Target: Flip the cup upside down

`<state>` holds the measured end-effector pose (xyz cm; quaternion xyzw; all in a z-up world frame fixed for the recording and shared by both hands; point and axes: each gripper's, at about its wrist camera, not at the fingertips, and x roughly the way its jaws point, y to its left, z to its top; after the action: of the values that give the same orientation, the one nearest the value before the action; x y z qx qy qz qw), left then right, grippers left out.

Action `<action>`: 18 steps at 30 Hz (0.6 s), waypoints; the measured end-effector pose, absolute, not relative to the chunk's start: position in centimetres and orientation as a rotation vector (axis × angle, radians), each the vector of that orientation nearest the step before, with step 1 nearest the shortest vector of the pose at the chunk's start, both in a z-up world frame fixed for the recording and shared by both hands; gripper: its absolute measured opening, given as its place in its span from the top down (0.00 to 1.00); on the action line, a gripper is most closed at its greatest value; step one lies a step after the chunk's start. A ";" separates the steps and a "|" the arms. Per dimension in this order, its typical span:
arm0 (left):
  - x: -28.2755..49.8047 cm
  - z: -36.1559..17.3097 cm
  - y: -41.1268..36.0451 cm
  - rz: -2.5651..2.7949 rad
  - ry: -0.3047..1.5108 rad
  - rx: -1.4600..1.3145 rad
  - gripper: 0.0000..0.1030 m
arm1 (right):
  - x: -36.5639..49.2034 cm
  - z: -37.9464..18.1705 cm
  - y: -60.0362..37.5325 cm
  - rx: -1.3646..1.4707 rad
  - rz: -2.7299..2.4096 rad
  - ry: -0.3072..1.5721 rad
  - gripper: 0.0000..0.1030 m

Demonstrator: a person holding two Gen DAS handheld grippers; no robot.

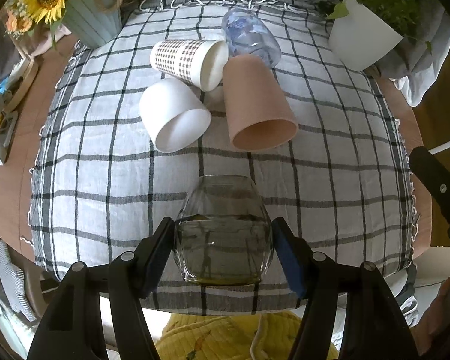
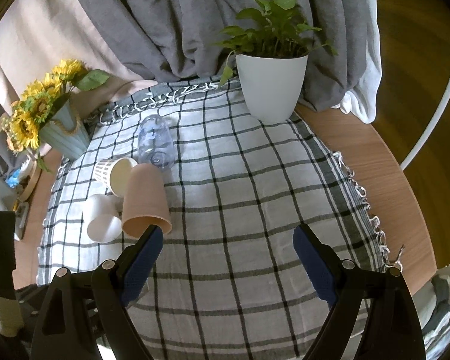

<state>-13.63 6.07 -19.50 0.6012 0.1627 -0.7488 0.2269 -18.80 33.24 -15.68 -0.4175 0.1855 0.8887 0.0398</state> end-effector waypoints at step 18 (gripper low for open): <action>-15.1 -20.3 7.4 -2.057 0.411 1.768 0.37 | -18.3 -16.2 34.3 -1.270 2.704 0.622 0.14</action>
<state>-15.12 7.35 -20.34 0.6317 0.1468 -0.7351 0.1977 -18.30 34.29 -16.19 -0.4158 0.2037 0.8852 0.0447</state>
